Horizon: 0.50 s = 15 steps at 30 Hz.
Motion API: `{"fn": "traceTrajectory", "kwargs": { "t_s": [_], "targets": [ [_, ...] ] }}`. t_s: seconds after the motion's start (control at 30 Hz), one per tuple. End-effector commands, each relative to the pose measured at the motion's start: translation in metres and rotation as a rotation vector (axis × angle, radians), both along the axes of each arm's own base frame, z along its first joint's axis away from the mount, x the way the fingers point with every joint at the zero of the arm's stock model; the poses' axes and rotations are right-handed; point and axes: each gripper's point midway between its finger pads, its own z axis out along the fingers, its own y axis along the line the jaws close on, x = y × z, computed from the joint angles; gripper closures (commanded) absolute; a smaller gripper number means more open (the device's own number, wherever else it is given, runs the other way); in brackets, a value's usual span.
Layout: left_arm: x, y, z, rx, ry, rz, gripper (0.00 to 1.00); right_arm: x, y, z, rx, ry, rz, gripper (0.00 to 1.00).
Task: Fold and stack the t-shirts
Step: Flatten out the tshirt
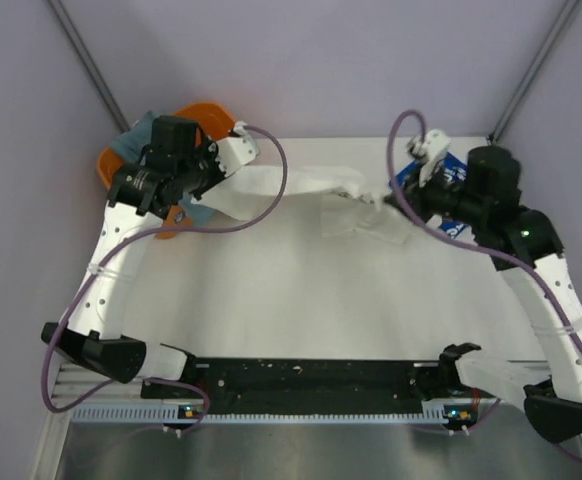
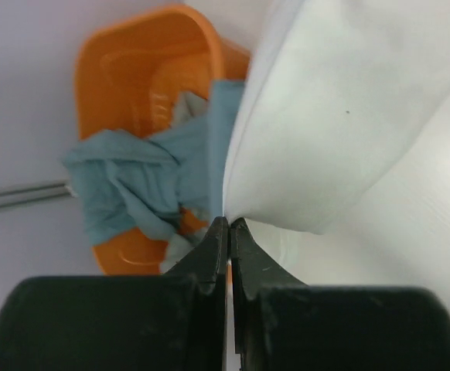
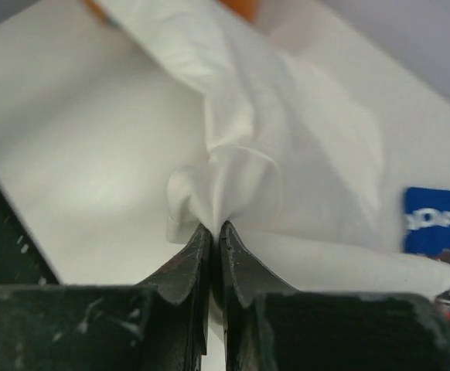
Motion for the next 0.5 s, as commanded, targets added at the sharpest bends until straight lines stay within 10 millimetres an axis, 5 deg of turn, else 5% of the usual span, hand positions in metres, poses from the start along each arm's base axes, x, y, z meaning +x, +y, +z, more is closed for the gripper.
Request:
{"fn": "traceTrajectory", "kwargs": {
  "t_s": [0.0,0.3,0.33,0.43,0.47],
  "targets": [
    [-0.055,0.022,-0.064,0.074,0.266,-0.049,1.0,-0.093,0.079,-0.085,-0.13,0.205,0.504,1.0],
    [-0.137,0.066,-0.212,0.244,0.698,-0.1,1.0,-0.202,0.137,-0.234,-0.388,0.754,0.842,0.97],
    [-0.145,0.067,-0.227,0.255,0.733,-0.116,0.99,-0.208,0.141,-0.246,-0.411,0.793,0.853,0.9],
    [-0.17,0.071,-0.258,0.286,0.826,-0.174,0.89,-0.214,0.15,-0.262,-0.451,0.829,0.833,0.47],
    [-0.175,0.074,-0.266,0.296,0.846,-0.179,0.76,-0.211,0.151,-0.264,-0.459,0.817,0.808,0.4]
  ]
}}
